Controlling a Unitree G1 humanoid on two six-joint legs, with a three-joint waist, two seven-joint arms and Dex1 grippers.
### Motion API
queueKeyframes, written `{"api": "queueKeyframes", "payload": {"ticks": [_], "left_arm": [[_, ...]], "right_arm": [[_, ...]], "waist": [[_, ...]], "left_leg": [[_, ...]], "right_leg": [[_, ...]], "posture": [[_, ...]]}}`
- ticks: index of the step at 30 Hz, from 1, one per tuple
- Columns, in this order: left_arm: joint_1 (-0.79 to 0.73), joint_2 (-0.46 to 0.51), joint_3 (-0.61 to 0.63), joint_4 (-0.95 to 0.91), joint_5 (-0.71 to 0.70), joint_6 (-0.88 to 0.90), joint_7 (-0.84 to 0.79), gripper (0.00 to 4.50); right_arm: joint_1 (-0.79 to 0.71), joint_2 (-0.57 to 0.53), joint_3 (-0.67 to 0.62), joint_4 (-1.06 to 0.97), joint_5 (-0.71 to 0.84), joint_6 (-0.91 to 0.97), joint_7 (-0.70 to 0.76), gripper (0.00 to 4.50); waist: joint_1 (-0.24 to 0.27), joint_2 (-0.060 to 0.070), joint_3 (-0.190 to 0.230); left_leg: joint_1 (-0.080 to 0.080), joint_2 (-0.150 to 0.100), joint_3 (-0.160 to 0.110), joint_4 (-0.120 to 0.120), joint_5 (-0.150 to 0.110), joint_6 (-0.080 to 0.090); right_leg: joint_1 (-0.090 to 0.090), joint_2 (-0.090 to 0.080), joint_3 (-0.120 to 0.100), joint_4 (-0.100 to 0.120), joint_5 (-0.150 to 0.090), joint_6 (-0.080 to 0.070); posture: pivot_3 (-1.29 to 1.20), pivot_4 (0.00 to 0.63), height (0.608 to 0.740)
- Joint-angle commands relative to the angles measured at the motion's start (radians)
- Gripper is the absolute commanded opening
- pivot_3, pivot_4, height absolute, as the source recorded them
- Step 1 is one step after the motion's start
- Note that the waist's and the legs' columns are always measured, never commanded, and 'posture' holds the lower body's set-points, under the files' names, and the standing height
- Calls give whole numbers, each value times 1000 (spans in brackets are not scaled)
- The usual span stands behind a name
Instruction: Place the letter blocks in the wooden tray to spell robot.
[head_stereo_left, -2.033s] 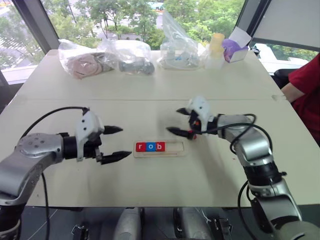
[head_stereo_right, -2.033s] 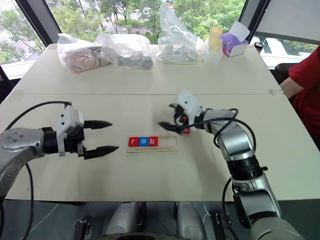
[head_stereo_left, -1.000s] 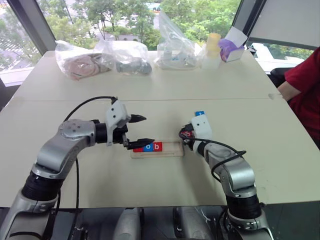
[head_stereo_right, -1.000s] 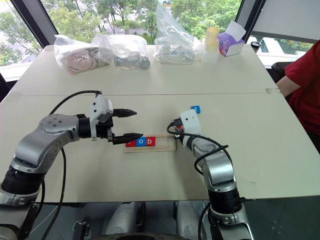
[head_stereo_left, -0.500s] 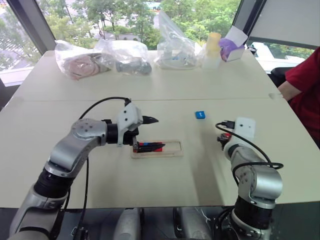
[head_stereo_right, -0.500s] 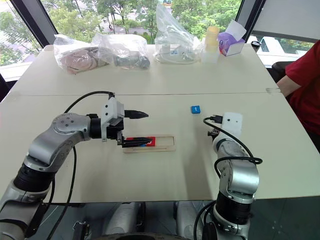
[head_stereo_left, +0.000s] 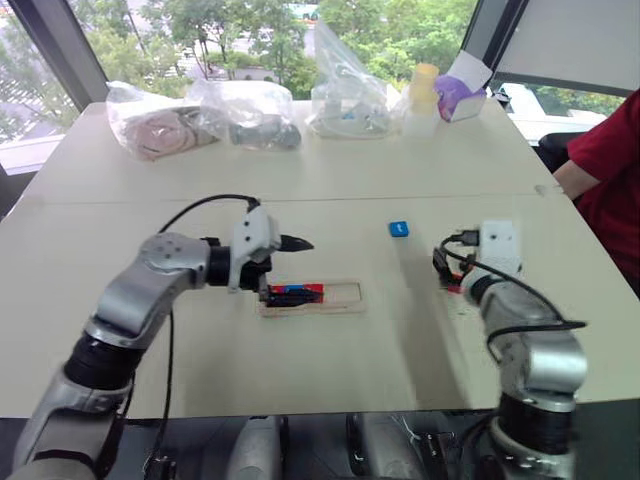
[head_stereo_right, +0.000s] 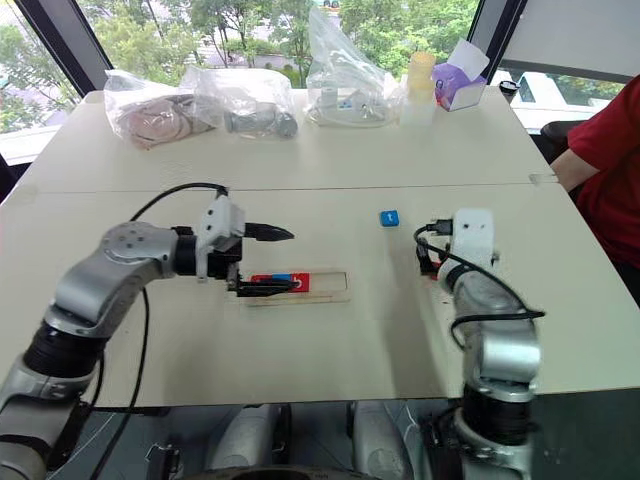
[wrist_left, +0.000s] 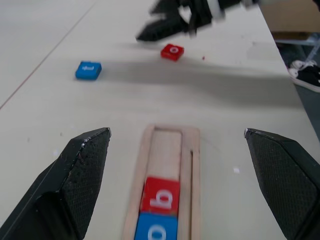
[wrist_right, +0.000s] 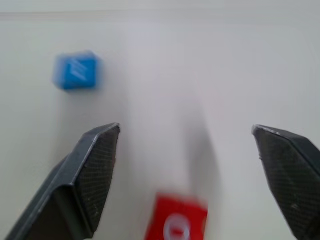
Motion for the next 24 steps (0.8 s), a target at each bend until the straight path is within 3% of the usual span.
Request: {"api": "queueKeyframes", "payload": {"ticks": [1, 4, 9, 20, 23, 24], "left_arm": [[6, 74, 55, -80, -85, 55, -86, 4500], [5, 128, 76, -123, -124, 87, -120, 4500], [6, 174, 102, -172, -158, 124, -119, 4500], [67, 206, 156, -238, -182, 174, -44, 4500], [78, 218, 168, -242, -183, 176, -36, 4500], [82, 222, 172, -244, -184, 175, -33, 4500]], "right_arm": [[50, -226, 27, 127, 97, -279, 372, 4481], [98, -408, 46, 287, 137, -506, 631, 4481], [66, -520, 77, 603, 141, -823, 861, 4481], [-93, -550, 218, 916, 58, -1049, 985, 4481], [-112, -553, 236, 977, 50, -1085, 1018, 3731], [-115, -558, 244, 996, 45, -1098, 1032, 3224]], "waist": [[-2, 0, 1], [4, 0, 1], [9, -1, 1], [12, -1, 2], [13, -1, 2], [13, -1, 2]], "left_leg": [[0, 0, 0, 0, 0, 0], [0, 0, 1, -1, -1, 1], [1, -1, 1, 1, -1, 2], [2, 0, 2, 2, -1, 2], [2, 0, 2, 2, -1, 2], [2, 0, 2, 2, -1, 2]], "right_leg": [[0, 0, -1, -1, 0, 0], [2, -1, -1, -3, -1, 1], [4, 0, -1, -3, -1, 1], [4, 0, 0, -2, 0, 1], [5, -1, 0, -2, -1, 1], [5, -1, 0, -2, -1, 1]], "posture": [[0, 150, 740], [0, 150, 740], [0, 150, 740], [0, 150, 740], [0, 150, 740], [0, 150, 740]]}}
